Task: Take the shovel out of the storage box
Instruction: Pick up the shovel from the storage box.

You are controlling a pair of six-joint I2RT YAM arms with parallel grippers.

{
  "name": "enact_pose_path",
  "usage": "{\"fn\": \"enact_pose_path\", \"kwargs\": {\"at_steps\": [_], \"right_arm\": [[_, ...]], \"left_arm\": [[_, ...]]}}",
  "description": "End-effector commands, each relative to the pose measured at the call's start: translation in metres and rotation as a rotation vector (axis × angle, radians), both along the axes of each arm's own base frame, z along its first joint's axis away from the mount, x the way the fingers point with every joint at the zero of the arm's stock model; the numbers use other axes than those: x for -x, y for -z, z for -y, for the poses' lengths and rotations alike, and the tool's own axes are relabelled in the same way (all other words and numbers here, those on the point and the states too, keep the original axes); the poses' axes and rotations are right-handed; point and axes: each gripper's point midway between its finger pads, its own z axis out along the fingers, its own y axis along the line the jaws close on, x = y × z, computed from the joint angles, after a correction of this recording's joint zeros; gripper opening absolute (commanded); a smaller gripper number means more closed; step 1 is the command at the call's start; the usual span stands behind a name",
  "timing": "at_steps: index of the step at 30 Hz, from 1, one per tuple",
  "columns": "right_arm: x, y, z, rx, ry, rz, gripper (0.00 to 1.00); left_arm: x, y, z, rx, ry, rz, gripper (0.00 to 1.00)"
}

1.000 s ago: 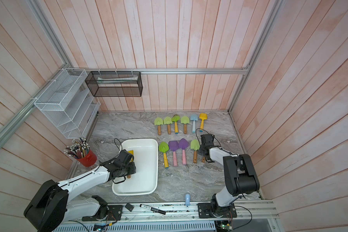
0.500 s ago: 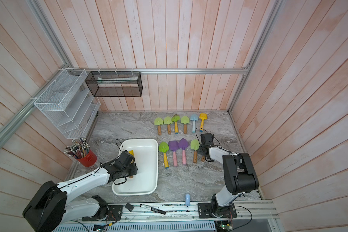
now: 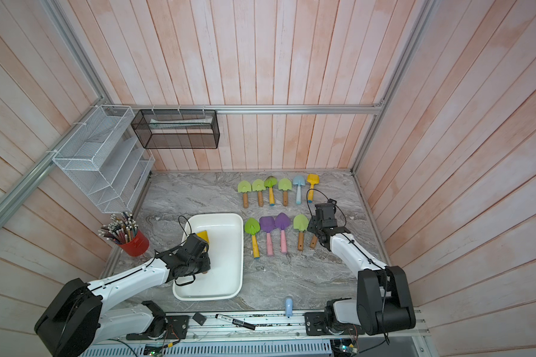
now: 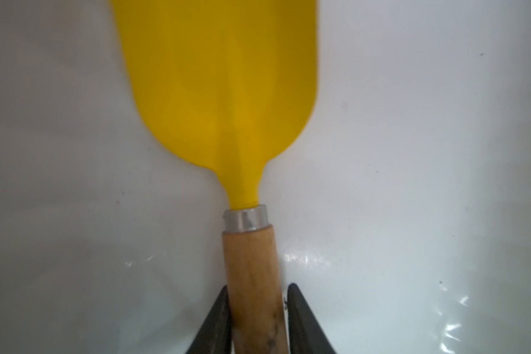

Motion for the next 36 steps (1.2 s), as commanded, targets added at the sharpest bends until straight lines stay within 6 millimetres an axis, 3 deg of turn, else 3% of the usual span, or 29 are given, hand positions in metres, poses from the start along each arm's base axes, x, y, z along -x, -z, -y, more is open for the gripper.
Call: {"fn": "enact_pose_path", "kwargs": {"at_steps": [1, 10, 19, 26, 36], "right_arm": [[0.008, -0.001, -0.002, -0.017, -0.014, -0.015, 0.39], [0.004, -0.034, -0.021, -0.075, -0.084, 0.093, 0.4], [0.007, -0.083, -0.074, -0.194, -0.273, 0.242, 0.45], [0.019, -0.11, -0.136, -0.409, -0.519, 0.308, 0.47], [0.051, -0.138, -0.223, -0.725, -0.838, 0.352, 0.48]], "left_arm": [[0.022, 0.013, -0.007, -0.023, 0.008, -0.075, 0.25], [0.005, -0.02, 0.01, 0.049, 0.046, 0.016, 0.14], [-0.023, -0.068, 0.032, 0.14, 0.103, 0.119, 0.11], [-0.044, -0.105, 0.044, 0.4, 0.132, 0.19, 0.1], [-0.052, -0.156, 0.059, 0.812, 0.2, 0.269, 0.1]]}}
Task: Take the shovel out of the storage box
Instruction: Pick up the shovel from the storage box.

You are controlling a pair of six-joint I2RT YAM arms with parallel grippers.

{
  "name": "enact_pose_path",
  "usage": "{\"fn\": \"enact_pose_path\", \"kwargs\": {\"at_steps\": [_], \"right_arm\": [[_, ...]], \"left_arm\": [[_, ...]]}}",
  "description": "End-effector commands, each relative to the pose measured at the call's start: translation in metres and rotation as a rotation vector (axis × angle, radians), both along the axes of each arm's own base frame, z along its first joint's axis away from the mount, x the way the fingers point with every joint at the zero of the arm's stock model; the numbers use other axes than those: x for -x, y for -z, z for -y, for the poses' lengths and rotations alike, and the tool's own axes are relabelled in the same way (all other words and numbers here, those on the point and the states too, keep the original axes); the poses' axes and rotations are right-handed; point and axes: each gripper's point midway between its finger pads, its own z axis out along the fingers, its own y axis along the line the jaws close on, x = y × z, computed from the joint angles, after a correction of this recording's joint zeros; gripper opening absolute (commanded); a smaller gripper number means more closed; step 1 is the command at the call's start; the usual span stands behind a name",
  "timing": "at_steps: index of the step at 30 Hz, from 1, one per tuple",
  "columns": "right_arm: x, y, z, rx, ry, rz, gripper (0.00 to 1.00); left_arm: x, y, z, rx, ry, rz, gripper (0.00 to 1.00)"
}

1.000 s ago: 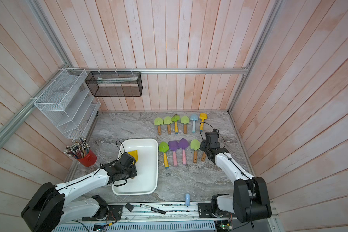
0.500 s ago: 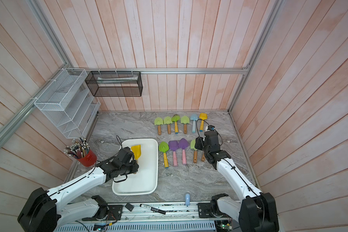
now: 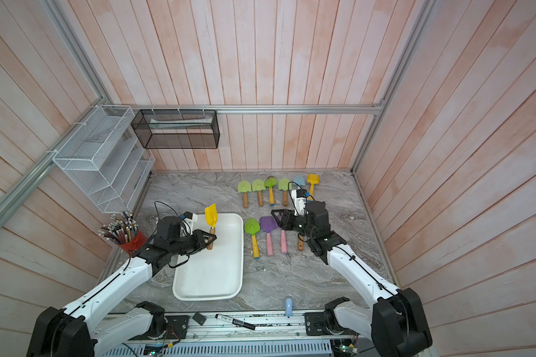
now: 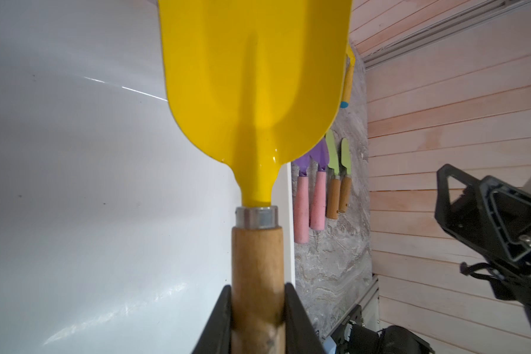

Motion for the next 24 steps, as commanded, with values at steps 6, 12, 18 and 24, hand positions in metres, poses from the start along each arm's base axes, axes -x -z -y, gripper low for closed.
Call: {"fn": "enact_pose_path", "kwargs": {"at_steps": [6, 12, 18, 24], "right_arm": [[0.027, -0.024, -0.066, -0.214, -0.272, 0.012, 0.49], [0.034, -0.029, -0.091, -0.307, -0.381, -0.016, 0.5], [0.039, -0.033, -0.115, -0.355, -0.466, -0.031, 0.51], [0.041, -0.034, -0.137, -0.4, -0.525, -0.049, 0.51]], "left_arm": [[0.001, -0.057, 0.023, 0.33, 0.14, 0.117, 0.1], [0.005, -0.074, 0.03, 0.433, 0.19, 0.145, 0.1], [0.007, -0.083, 0.033, 0.502, 0.219, 0.163, 0.1], [0.009, -0.084, 0.037, 0.539, 0.249, 0.154, 0.1]]}}
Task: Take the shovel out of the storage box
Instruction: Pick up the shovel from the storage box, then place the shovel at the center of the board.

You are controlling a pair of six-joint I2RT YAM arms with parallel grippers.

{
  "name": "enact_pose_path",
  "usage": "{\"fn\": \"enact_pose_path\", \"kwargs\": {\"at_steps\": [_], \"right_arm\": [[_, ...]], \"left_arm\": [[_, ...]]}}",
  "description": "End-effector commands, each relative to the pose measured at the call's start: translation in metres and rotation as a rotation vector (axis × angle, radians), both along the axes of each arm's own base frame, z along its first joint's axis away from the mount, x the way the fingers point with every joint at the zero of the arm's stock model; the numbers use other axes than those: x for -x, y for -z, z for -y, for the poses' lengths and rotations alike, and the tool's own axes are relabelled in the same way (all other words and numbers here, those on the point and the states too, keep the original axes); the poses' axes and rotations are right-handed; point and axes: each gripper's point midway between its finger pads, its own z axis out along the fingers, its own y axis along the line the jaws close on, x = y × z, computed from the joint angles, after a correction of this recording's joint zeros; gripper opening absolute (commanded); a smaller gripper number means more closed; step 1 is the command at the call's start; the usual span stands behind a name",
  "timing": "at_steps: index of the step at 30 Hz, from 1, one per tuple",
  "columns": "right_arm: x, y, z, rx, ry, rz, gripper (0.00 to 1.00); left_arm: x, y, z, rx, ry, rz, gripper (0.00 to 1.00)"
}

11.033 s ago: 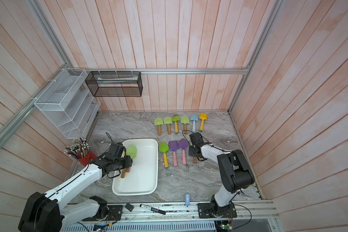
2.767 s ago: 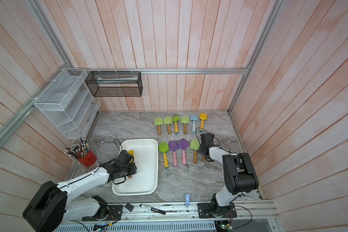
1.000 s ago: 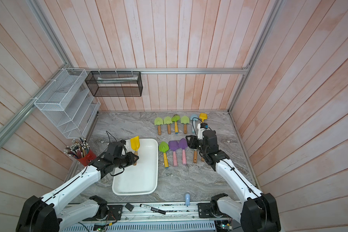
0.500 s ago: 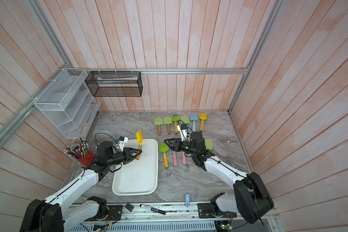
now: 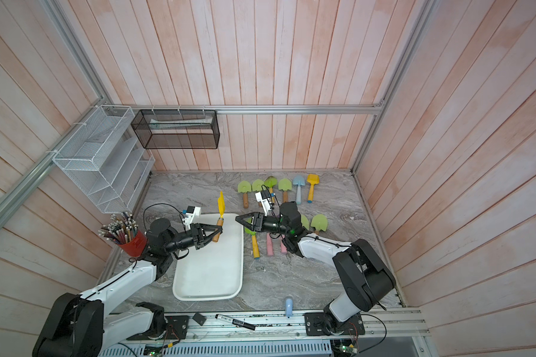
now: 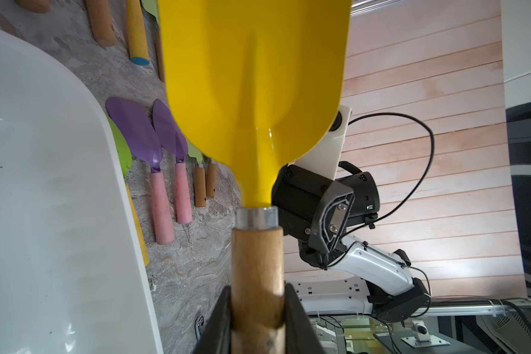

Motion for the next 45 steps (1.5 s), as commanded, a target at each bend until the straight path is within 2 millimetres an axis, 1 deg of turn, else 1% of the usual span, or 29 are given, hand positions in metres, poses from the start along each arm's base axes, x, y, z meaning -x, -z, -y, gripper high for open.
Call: {"fn": "enact_pose_path", "kwargs": {"at_steps": [1, 6, 11, 19, 22, 27, 28, 30, 31, 33, 35, 37, 40, 45], "right_arm": [[0.004, -0.022, -0.013, -0.079, -0.056, 0.038, 0.51], [0.005, -0.022, -0.026, -0.104, -0.083, 0.021, 0.51], [0.008, -0.022, -0.044, -0.12, -0.128, 0.012, 0.51], [0.006, -0.027, -0.053, -0.179, -0.162, -0.014, 0.5], [0.007, -0.028, -0.053, -0.188, -0.169, -0.02, 0.46], [0.008, -0.03, -0.053, -0.213, -0.183, -0.029, 0.29], [0.008, -0.03, -0.053, -0.214, -0.185, -0.03, 0.26], [0.007, -0.028, -0.051, -0.21, -0.174, -0.034, 0.21], [0.006, -0.027, -0.051, -0.208, -0.167, -0.035, 0.2], [0.002, -0.026, -0.046, -0.202, -0.144, -0.03, 0.19], [-0.001, -0.023, -0.042, -0.19, -0.117, -0.032, 0.18], [-0.007, -0.02, -0.035, -0.171, -0.09, -0.037, 0.19], [-0.017, -0.015, -0.021, -0.134, -0.036, -0.034, 0.19], [-0.036, -0.007, 0.015, -0.068, 0.063, -0.035, 0.19]], "left_arm": [[0.005, -0.017, 0.002, 0.05, 0.04, 0.067, 0.1], [0.006, -0.022, 0.003, 0.063, 0.048, 0.082, 0.1], [0.007, -0.023, 0.011, 0.076, 0.081, 0.095, 0.1], [0.009, -0.02, 0.02, 0.082, 0.105, 0.092, 0.1], [0.009, -0.018, 0.02, 0.082, 0.104, 0.088, 0.1], [0.009, -0.014, 0.021, 0.078, 0.107, 0.082, 0.1], [0.009, -0.013, 0.021, 0.078, 0.107, 0.08, 0.14], [0.008, -0.01, 0.021, 0.068, 0.105, 0.074, 0.29], [0.008, -0.009, 0.021, 0.059, 0.102, 0.073, 0.35], [0.006, -0.003, 0.02, 0.027, 0.09, 0.066, 0.51], [0.003, -0.002, 0.017, -0.001, 0.077, 0.068, 0.59], [0.002, -0.002, 0.013, -0.019, 0.065, 0.074, 0.63], [-0.002, -0.002, 0.003, -0.05, 0.034, 0.083, 0.64], [-0.01, 0.008, -0.01, -0.149, -0.019, 0.091, 0.65]]}}
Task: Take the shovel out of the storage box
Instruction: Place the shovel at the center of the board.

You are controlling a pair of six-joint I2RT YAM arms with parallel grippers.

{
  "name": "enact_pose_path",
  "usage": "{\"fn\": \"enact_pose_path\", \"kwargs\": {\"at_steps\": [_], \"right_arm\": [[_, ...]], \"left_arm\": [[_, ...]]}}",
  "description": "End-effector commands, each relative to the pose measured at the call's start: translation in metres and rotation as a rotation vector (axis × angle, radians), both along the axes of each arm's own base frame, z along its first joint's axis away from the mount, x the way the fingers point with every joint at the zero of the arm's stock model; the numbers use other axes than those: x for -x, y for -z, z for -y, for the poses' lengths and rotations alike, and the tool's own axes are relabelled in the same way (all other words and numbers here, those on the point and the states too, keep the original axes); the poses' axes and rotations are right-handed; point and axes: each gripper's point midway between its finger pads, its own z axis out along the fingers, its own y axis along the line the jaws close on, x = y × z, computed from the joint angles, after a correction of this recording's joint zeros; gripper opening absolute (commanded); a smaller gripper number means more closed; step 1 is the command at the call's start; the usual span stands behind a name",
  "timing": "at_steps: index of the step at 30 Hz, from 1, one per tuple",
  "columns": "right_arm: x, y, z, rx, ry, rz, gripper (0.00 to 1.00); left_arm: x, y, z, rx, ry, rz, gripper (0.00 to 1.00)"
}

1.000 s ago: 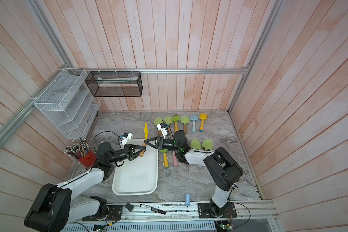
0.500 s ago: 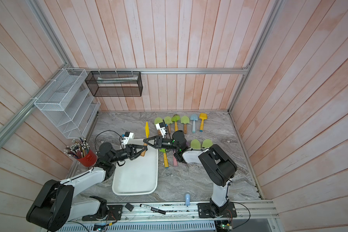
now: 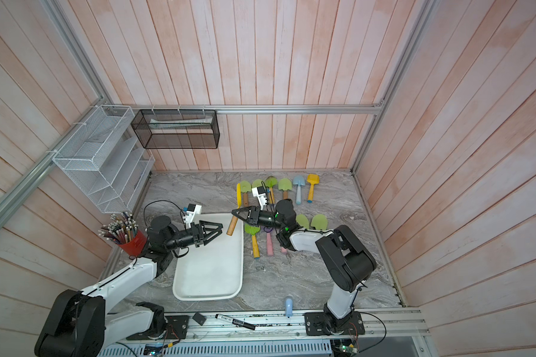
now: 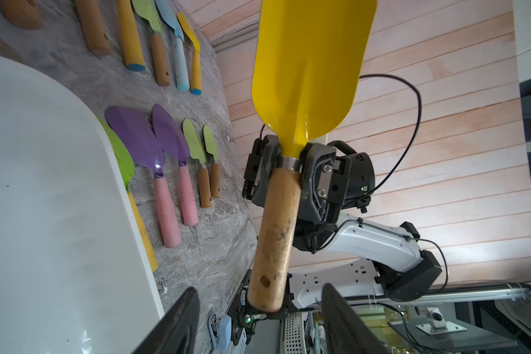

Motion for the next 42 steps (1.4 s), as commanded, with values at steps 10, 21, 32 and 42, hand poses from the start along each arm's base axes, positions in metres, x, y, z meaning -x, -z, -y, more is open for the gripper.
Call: {"fn": "enact_pose_path", "kwargs": {"at_steps": [10, 21, 32, 42], "right_arm": [[-0.045, 0.012, 0.112, 0.185, 0.288, 0.008, 0.19], [-0.091, 0.054, 0.247, 0.538, 0.656, -0.124, 0.19], [-0.116, 0.08, 0.336, 0.831, 0.935, -0.217, 0.18], [-0.086, 0.112, 0.403, 1.18, 1.155, -0.341, 0.18]], "left_arm": [[-0.018, 0.026, -0.034, -0.18, -0.146, -0.028, 0.71], [-0.033, 0.047, -0.074, -0.413, -0.316, -0.054, 0.83], [-0.032, 0.056, -0.101, -0.575, -0.413, -0.067, 0.91], [-0.025, 0.058, -0.12, -0.663, -0.487, -0.046, 0.98]]}}
